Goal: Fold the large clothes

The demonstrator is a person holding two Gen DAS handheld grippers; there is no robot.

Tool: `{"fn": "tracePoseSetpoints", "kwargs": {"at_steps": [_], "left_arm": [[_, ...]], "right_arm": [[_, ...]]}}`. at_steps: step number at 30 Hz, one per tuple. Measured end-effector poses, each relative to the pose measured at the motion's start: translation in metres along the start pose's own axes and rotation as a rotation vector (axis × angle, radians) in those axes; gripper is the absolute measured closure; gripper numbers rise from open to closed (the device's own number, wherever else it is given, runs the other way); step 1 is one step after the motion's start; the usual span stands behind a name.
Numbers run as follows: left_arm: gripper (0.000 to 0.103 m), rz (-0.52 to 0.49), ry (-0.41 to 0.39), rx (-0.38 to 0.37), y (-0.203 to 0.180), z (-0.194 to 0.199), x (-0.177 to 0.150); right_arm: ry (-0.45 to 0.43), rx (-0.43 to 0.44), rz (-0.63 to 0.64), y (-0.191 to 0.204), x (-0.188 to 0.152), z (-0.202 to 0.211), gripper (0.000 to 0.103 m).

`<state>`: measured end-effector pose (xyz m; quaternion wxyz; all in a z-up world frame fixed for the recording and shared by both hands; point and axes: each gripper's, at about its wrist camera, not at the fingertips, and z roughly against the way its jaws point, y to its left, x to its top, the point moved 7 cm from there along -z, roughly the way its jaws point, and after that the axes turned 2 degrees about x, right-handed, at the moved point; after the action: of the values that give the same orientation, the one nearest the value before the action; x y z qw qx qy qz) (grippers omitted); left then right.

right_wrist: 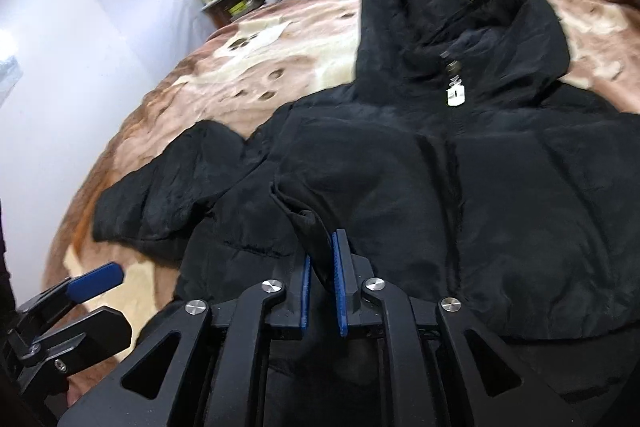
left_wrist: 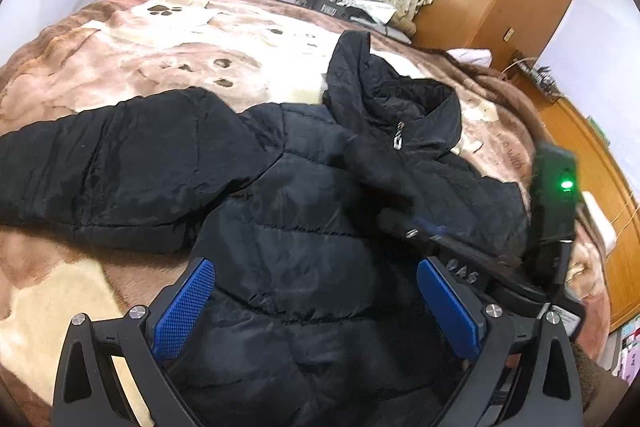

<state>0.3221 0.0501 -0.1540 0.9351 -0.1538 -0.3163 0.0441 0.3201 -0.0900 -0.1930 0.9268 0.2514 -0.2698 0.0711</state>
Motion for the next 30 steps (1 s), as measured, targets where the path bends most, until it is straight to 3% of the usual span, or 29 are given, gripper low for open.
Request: {"fn": "tracePoseSetpoints", "kwargs": {"at_steps": [1,3,5,10,13,15,17,19,21,23,24,26,27,29,30], "left_arm": [[0.000,0.006,0.001,0.000,0.000,-0.001,0.002],[0.000,0.010,-0.007,-0.013,-0.003,-0.003,0.005],[0.000,0.029,0.004,-0.045,-0.004,-0.007,0.008],[0.000,0.091,0.058,-0.115,-0.014,-0.027,0.020],[0.000,0.077,0.100,-0.084,-0.024,-0.050,0.025],[0.001,0.046,0.115,-0.100,-0.038,-0.064,0.027],[0.001,0.028,0.142,-0.066,-0.045,-0.079,0.027],[0.001,0.009,0.170,-0.071,-0.055,-0.094,0.024],[0.006,0.001,0.230,-0.028,-0.058,-0.111,0.018],[0.029,0.001,0.257,-0.002,-0.061,-0.124,0.013],[0.030,-0.005,0.262,0.018,-0.063,-0.128,0.011],[0.055,0.000,0.251,0.029,-0.064,-0.130,0.011],[0.061,0.003,0.242,0.024,-0.065,-0.130,0.013],[0.083,0.004,0.216,0.034,-0.063,-0.128,0.017],[0.084,0.006,0.201,0.038,-0.062,-0.126,0.021]], "right_arm": [[-0.001,0.006,-0.008,-0.002,0.001,0.004,0.082],[-0.031,0.018,-0.002,-0.003,0.003,0.018,0.052],[-0.066,0.048,-0.022,-0.009,0.007,0.040,0.038],[-0.137,0.083,-0.104,-0.040,0.016,0.099,0.038],[-0.188,-0.028,-0.108,-0.076,0.022,0.133,0.038],[-0.210,-0.198,-0.130,-0.118,0.021,0.155,0.038],[-0.186,-0.343,-0.175,-0.157,0.015,0.169,0.038],[-0.184,-0.430,-0.194,-0.182,0.009,0.179,0.038],[-0.175,-0.482,-0.232,-0.204,0.002,0.183,0.038],[-0.146,-0.506,-0.268,-0.221,-0.006,0.180,0.038],[-0.137,-0.511,-0.270,-0.225,-0.008,0.179,0.038],[-0.102,-0.500,-0.284,-0.230,-0.014,0.168,0.038],[-0.096,-0.487,-0.289,-0.230,-0.018,0.167,0.038],[-0.105,-0.493,-0.282,-0.228,-0.021,0.167,0.038],[-0.123,-0.494,-0.265,-0.224,-0.019,0.169,0.038]]}}
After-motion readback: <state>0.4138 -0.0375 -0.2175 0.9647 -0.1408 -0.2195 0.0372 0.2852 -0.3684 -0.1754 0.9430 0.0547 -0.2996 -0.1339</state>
